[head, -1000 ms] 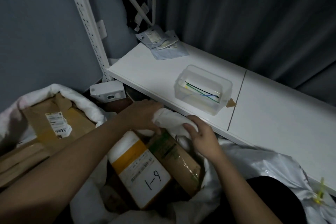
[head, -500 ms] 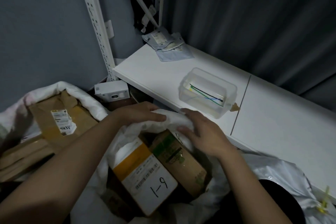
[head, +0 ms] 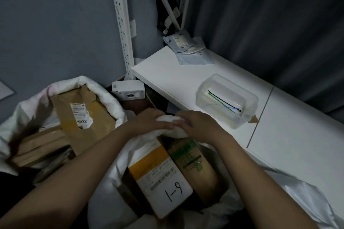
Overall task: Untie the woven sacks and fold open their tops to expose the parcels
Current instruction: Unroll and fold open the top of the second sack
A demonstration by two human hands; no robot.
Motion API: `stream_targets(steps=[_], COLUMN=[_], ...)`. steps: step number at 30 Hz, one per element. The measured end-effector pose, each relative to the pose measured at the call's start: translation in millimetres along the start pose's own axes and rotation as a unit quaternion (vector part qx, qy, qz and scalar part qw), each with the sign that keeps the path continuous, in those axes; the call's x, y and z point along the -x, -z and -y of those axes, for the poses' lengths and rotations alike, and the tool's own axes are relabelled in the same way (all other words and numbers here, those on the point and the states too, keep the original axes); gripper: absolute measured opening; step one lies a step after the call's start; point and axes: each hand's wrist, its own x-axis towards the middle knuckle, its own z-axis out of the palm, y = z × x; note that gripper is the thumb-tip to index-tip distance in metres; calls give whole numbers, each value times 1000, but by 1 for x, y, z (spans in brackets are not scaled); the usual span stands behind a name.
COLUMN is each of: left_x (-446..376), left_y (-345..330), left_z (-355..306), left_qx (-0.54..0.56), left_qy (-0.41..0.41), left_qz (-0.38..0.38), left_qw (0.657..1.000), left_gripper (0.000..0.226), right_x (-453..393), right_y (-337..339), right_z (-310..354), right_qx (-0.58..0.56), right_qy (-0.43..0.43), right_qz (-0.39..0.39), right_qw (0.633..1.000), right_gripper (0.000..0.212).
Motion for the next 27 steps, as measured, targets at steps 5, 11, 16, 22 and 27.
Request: stream_targets(steps=[5, 11, 16, 22, 27], left_x=[19, 29, 24, 17, 11], left_y=[-6, -16, -20, -7, 18], left_z=[26, 36, 34, 24, 27], left_qx=[-208, 3, 23, 192, 202], left_qy=[100, 81, 58, 105, 110], left_qz=[-24, -87, -65, -45, -22], left_qw=[973, 993, 996, 975, 973], left_gripper=[85, 59, 45, 56, 54], right_x=[-25, -26, -28, -30, -32], right_y=[-7, 4, -8, -26, -26], right_z=[-26, -29, -18, -34, -26], right_qx=[-247, -46, 61, -61, -133], right_qy=[-97, -79, -22, -29, -42], right_qz=[-51, -41, 23, -35, -49], right_qw=[963, 995, 998, 997, 989], right_gripper=[20, 27, 37, 32, 19])
